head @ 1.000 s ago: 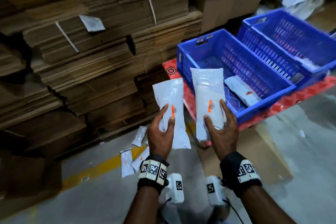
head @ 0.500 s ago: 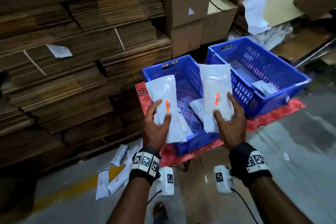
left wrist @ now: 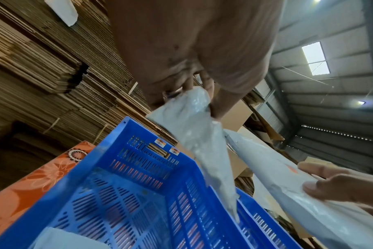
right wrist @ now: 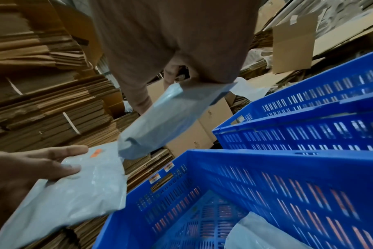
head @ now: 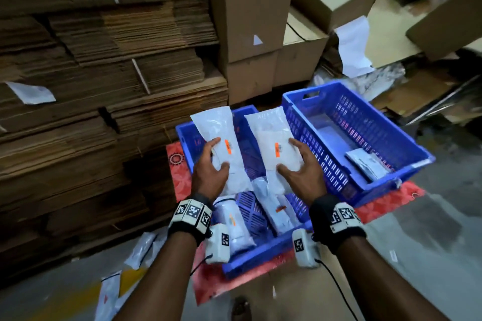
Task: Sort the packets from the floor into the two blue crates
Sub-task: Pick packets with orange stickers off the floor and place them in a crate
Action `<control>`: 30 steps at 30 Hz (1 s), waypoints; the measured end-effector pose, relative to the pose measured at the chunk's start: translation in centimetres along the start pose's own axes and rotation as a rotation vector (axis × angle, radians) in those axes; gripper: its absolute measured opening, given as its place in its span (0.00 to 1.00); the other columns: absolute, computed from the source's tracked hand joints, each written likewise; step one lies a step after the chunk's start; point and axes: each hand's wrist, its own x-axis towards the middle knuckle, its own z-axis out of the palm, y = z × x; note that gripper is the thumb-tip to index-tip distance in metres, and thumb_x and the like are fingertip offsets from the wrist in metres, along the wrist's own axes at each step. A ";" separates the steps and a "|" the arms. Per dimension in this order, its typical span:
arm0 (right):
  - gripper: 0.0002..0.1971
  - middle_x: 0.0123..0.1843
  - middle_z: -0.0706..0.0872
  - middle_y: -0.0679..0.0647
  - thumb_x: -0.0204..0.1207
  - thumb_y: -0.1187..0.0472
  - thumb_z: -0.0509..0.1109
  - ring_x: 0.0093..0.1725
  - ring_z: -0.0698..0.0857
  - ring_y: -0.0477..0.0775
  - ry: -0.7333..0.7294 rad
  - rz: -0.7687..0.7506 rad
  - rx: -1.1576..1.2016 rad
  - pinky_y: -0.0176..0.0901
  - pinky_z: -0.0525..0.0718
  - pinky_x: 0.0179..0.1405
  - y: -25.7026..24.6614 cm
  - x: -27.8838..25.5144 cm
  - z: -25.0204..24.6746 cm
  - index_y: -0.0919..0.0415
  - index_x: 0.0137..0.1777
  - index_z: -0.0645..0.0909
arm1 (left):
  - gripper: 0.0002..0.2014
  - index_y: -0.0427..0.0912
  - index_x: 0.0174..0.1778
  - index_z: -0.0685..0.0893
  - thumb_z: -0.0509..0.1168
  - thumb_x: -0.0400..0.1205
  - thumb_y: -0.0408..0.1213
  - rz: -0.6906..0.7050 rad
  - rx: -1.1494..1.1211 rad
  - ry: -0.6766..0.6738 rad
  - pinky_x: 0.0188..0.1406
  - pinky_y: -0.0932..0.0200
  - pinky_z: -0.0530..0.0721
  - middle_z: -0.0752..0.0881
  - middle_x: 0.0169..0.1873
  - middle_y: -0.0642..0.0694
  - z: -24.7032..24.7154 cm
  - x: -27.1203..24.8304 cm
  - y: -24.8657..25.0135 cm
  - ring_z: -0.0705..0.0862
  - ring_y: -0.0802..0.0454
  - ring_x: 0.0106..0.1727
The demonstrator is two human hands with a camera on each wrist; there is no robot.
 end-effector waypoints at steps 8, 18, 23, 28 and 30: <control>0.32 0.67 0.82 0.56 0.68 0.66 0.75 0.63 0.83 0.57 -0.123 0.118 -0.132 0.44 0.80 0.65 1.9 7.4 2.9 0.51 0.72 0.72 | 0.31 0.53 0.67 0.76 0.67 0.70 0.24 -0.300 0.221 -0.007 0.54 0.55 0.83 0.86 0.59 0.45 1.9 4.2 -3.7 0.85 0.43 0.54; 0.34 0.68 0.80 0.67 0.71 0.67 0.69 0.66 0.81 0.67 -0.355 0.190 -0.346 0.54 0.80 0.66 6.9 14.9 10.0 0.60 0.78 0.66 | 0.34 0.53 0.75 0.70 0.67 0.74 0.24 -0.626 0.337 0.033 0.45 0.48 0.86 0.82 0.57 0.38 4.0 9.5 -7.6 0.85 0.35 0.51; 0.34 0.69 0.77 0.68 0.72 0.67 0.68 0.65 0.80 0.68 -0.422 0.217 -0.413 0.56 0.80 0.65 10.6 16.9 12.7 0.58 0.79 0.64 | 0.32 0.53 0.74 0.71 0.66 0.75 0.26 -0.717 0.345 0.049 0.47 0.45 0.87 0.84 0.58 0.33 6.6 11.1 -10.5 0.86 0.31 0.52; 0.36 0.69 0.77 0.68 0.73 0.70 0.66 0.65 0.79 0.67 -0.404 0.234 -0.390 0.49 0.78 0.65 13.4 17.7 14.5 0.58 0.82 0.62 | 0.33 0.61 0.65 0.74 0.64 0.68 0.25 -0.695 0.284 0.098 0.47 0.43 0.88 0.84 0.56 0.40 7.9 11.8 -13.9 0.86 0.34 0.50; 0.36 0.72 0.75 0.68 0.73 0.72 0.65 0.70 0.76 0.66 -0.395 0.209 -0.390 0.47 0.73 0.69 14.3 17.8 15.1 0.59 0.82 0.62 | 0.34 0.62 0.63 0.75 0.62 0.65 0.24 -0.705 0.281 0.121 0.46 0.45 0.88 0.85 0.51 0.44 8.2 12.0 -15.6 0.86 0.37 0.48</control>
